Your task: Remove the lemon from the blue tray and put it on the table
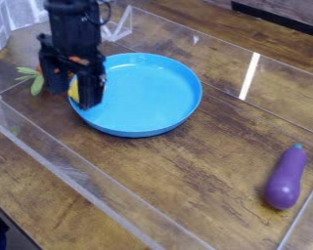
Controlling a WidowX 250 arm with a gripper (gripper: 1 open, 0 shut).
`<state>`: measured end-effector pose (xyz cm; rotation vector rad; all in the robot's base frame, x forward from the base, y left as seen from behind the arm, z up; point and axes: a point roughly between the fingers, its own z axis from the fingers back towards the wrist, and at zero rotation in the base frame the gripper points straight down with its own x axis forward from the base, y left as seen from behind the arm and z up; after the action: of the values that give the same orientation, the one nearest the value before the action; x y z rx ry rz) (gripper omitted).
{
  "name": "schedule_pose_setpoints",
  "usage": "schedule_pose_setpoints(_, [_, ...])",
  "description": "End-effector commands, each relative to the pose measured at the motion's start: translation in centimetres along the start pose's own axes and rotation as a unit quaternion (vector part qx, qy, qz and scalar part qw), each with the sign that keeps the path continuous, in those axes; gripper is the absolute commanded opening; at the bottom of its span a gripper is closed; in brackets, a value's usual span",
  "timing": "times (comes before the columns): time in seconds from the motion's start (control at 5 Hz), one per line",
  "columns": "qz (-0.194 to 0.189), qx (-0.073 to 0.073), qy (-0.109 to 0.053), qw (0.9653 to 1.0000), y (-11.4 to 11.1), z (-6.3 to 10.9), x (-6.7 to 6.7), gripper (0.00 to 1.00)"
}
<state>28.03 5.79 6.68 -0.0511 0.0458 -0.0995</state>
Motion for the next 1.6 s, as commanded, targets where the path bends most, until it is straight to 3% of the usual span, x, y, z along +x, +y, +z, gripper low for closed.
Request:
schedule_pose_setpoints(0.0, [-0.029, 0.008, -0.016, 0.9994, -0.7, 0.1, 0.8, 1.00])
schedule_pose_setpoints(0.6, [-0.004, 0.032, -0.020, 0.9993, 3.6, 0.3, 3.8, 1.00])
schedule_pose_setpoints(1.0, [0.034, 0.033, -0.024, 0.9986, 6.1, -1.7, 4.7, 1.00])
schedule_pose_setpoints(1.4, [0.068, 0.030, -0.035, 0.9966, 7.6, 0.0, 5.7, 1.00])
